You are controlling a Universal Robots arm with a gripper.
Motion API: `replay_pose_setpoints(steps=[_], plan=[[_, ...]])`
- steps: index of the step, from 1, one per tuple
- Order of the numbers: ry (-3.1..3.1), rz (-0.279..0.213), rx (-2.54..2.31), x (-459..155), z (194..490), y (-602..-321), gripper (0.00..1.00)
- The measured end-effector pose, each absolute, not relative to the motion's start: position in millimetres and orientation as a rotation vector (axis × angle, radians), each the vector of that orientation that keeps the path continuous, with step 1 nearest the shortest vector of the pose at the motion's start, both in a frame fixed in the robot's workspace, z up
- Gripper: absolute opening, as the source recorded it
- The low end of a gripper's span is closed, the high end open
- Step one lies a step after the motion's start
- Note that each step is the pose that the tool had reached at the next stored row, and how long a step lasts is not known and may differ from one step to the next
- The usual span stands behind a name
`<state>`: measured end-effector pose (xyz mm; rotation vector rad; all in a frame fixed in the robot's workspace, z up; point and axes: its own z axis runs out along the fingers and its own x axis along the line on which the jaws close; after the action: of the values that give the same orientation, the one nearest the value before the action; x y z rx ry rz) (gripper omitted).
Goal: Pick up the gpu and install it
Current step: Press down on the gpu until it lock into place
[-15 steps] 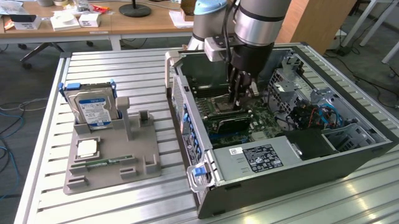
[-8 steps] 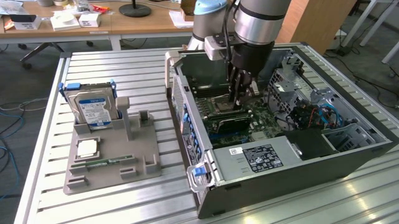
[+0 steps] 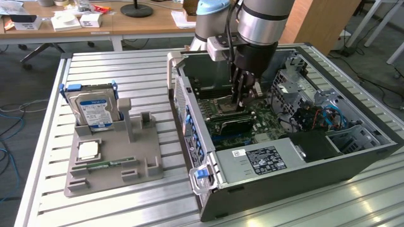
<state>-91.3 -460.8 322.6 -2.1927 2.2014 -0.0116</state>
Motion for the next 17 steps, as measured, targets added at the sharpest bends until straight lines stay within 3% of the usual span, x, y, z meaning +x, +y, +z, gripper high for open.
replay_pose_setpoints(steps=[5,9,11,17], plan=[[2.201,-0.012,-2.193,-91.3,322.6,-460.8,0.32],[2.201,-0.012,-2.193,-91.3,322.6,-460.8,0.14],[2.201,-0.012,-2.193,-91.3,322.6,-460.8,0.10],[2.201,-0.012,-2.193,-91.3,322.6,-460.8,0.10]])
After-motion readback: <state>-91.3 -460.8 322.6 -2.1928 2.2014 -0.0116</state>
